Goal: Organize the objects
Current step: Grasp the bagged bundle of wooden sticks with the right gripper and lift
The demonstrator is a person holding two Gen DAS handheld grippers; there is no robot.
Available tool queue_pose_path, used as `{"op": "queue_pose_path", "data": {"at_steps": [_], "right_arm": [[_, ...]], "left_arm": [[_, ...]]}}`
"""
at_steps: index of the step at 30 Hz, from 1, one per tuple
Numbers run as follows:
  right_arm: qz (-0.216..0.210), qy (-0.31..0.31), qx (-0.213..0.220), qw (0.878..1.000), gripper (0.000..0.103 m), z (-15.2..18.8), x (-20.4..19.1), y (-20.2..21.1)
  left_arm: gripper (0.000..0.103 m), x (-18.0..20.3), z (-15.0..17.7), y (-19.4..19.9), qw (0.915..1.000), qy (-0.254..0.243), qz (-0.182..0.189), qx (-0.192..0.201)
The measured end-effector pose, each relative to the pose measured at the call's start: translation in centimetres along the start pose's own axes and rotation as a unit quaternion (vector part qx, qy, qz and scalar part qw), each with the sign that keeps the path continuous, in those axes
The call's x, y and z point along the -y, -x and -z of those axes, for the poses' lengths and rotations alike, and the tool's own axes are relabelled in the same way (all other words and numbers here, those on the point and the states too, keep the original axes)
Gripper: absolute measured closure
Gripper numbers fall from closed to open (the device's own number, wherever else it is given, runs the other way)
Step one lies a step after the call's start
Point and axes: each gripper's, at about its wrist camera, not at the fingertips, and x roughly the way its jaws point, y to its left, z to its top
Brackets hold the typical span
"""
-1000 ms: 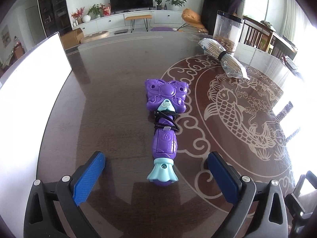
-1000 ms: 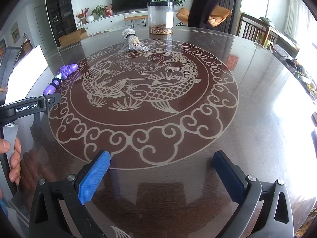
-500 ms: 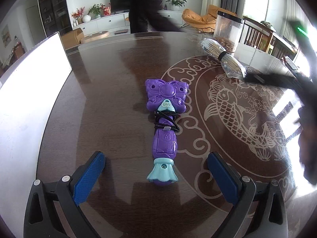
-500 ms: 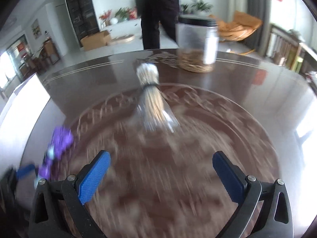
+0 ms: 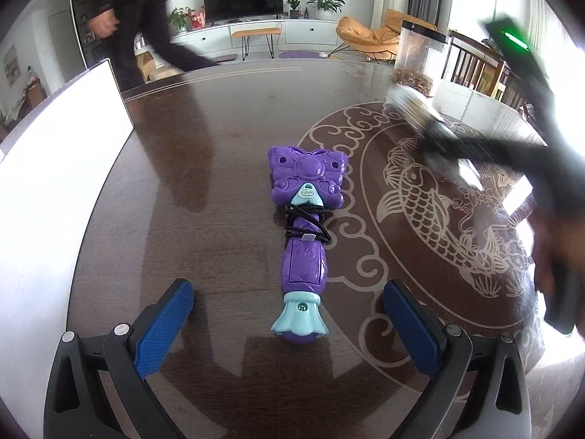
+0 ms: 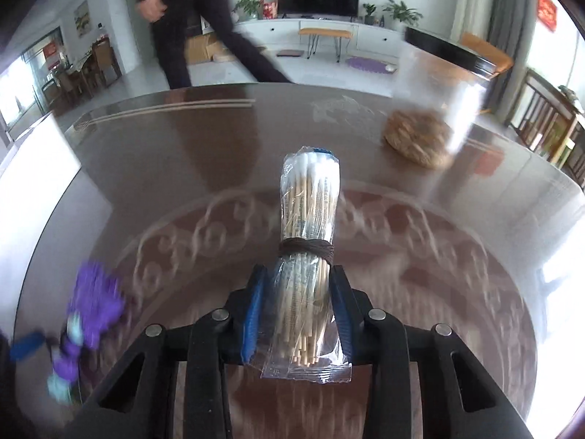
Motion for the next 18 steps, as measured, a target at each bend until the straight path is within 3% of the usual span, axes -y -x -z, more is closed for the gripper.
{"op": "queue_pose_path", "data": {"at_steps": [6,8,12,13,16,18], "right_arm": [[0.015,-0.066,0.016,0.998,0.067,9.9,0.1,7.0],[0.022,-0.069,0.03,0.997,0.067,14.0,-0.8,9.9],[0.025,-0.07,0.033,0.997,0.067,19.0,-2.2,13.6],[0.026,-0.071,0.032,0.997,0.065,20.0,-2.0,14.6],[0.017,-0.093,0.027,0.995,0.04,21.4,-1.0,15.6],[0.009,-0.11,0.026,0.994,0.038,21.5,-0.3,15.6]], "left_arm": [[0.0,0.1,-0.1,0.0,1.0,-0.001,-0.001,0.0],[0.0,0.0,0.0,0.0,1.0,-0.001,-0.001,0.0],[0.0,0.0,0.0,-0.1,1.0,-0.002,0.002,-0.001],[0.0,0.0,-0.1,-0.2,1.0,-0.005,0.004,-0.003],[0.0,-0.2,-0.4,-0.3,0.9987,-0.039,0.024,-0.022],[0.0,-0.4,-1.2,-0.8,0.9965,-0.059,0.036,-0.047]]}}
